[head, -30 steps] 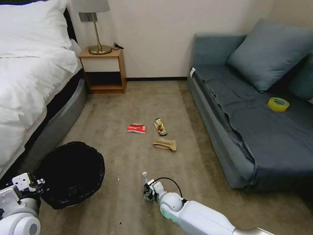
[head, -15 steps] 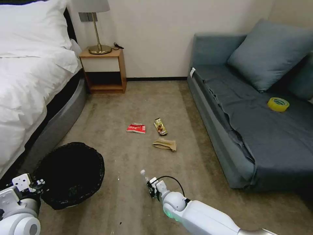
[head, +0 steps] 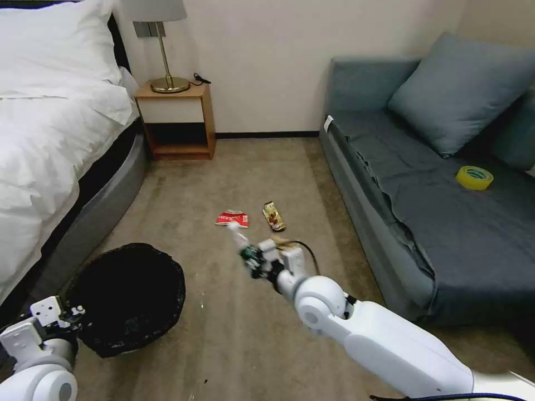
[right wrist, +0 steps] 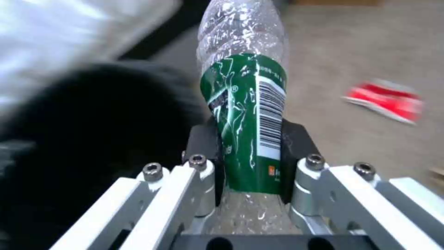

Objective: Pick up the trash bin, then pick up the garbage on the floor and place it into the trash bin.

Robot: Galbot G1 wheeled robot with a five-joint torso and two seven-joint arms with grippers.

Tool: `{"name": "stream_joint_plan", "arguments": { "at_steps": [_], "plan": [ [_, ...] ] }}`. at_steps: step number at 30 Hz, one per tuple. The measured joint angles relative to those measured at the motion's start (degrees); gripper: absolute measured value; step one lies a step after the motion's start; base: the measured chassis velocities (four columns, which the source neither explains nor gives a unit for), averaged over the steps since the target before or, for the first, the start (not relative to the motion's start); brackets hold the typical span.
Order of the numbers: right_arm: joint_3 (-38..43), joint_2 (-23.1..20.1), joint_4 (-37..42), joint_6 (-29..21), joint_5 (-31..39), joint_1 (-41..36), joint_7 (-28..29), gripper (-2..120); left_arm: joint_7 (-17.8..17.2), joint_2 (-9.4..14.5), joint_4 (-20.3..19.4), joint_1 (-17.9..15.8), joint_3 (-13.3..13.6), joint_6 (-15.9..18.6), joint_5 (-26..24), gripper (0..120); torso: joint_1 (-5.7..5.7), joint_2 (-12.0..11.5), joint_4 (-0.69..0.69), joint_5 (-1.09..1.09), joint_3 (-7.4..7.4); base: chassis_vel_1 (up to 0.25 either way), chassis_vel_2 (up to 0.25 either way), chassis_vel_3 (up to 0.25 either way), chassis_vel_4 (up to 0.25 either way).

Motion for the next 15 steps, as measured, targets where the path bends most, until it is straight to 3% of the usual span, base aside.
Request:
{"name": "stream_joint_plan", "arguments": {
  "at_steps": [4,15],
  "plan": [
    [-5.5,3.6,-1.0,0.1,0.5,2.0,1.4,19,-0.3,-0.6,-0.7,-0.5,1.5,0.3,0.5,2,0.00,0.0,-0.01,-0.01,0.00,0.000,0.000,0.000,0.000],
    [-13.1,7.8,-6.4,1.7,-2.4,1.1,2.3,19,-0.5,-2.0,-1.9,-0.5,3.9,0.6,1.9,2,0.00,0.0,-0.02,-0.01,0.00,0.000,0.000,0.000,0.000]
  ]
}}
